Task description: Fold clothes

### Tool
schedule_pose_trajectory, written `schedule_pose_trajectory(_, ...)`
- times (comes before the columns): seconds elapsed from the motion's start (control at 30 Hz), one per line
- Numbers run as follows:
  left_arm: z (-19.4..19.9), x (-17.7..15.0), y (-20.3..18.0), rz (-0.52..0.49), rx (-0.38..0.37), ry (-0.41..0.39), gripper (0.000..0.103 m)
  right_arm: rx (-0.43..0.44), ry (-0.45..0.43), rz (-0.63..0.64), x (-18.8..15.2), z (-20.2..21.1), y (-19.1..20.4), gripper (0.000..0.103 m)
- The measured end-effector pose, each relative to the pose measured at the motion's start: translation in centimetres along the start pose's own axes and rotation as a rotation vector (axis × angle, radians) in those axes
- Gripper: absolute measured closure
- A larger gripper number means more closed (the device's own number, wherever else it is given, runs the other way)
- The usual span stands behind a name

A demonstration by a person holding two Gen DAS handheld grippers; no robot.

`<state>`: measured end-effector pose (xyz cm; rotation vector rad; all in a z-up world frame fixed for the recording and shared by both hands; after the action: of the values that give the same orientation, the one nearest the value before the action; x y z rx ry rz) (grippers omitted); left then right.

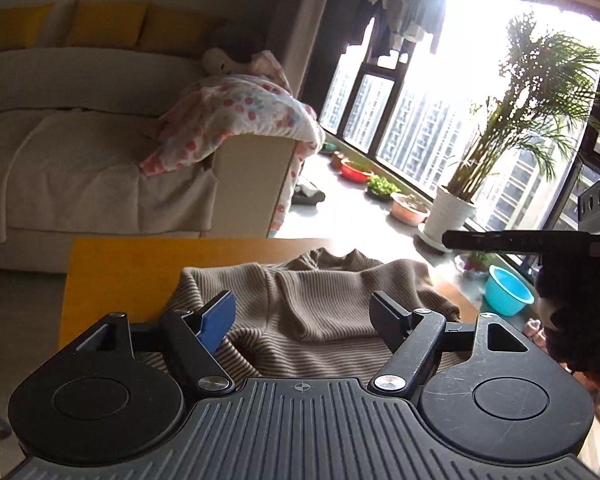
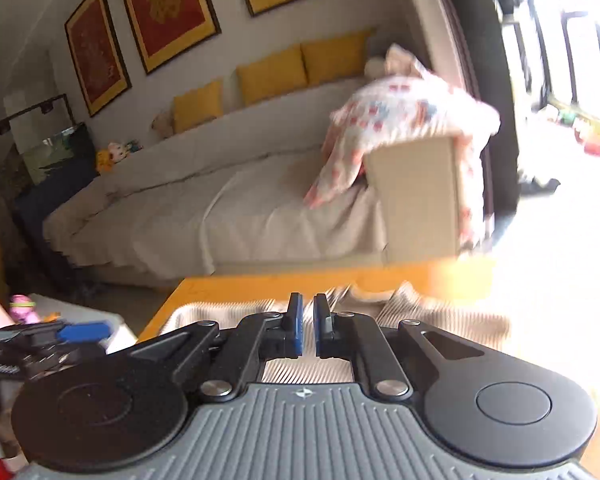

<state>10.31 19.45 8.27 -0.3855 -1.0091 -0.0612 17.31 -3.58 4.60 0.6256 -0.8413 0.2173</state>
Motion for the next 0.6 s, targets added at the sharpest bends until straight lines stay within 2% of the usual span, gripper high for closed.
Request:
schedule_pose_trajectory(0.03,-0.2,0.0,0.1,0.003,0.006,0.008,0.022,0.091,0.067,-0.082,-1.5,-0.9,0.0,0.085)
schedule_pose_trajectory(0.13,-0.3,-0.1,0.5,0.024,0.012,0.018,0.018,0.342,0.257,-0.310,-5.8,-3.5,0.4,0.080)
schedule_pose_trajectory(0.23,0.2,0.0,0.9,0.042,0.020,0.002,0.016,0.376,0.341,-0.315,-8.2,-6.8,3.4,0.076)
schedule_pose_trajectory(0.3,0.9,0.1,1.5,0.063,0.030,-0.019,0.013,0.327,0.329,-0.224,-8.6,-8.5,5.0,0.076)
schedule_pose_trajectory(0.37,1.6,0.2,2.2,0.094,0.039,-0.049,0.012,0.274,0.275,-0.104,-8.7,-10.1,6.7,0.076)
schedule_pose_trajectory(0.4,1.9,0.3,2.4,0.109,0.043,-0.067,0.011,0.234,0.241,-0.042,-8.7,-10.7,7.5,0.081)
schedule_pose_trajectory(0.43,2.2,0.4,2.6,0.123,0.047,-0.085,0.011,0.196,0.209,0.013,-8.4,-11.0,8.3,0.095)
schedule_pose_trajectory(0.47,2.6,0.5,2.8,0.133,0.049,-0.104,0.010,0.182,0.166,0.058,-7.7,-10.5,8.8,0.098)
schedule_pose_trajectory(0.6,3.6,1.2,3.1,0.143,0.025,-0.159,0.007,0.131,-0.055,0.200,-2.4,-5.6,8.7,0.099)
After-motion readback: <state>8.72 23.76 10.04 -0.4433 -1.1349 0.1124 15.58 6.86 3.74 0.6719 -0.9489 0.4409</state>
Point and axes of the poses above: each gripper's, at about its wrist camera, not at the fingertips, and z roughly against the way its jaws point, y to its left, x to its top, the point moved 1 cm from there along -z, roughly the way its jaws point, and after that the axes turned 1 degree about -x, right-handed, at the moved point
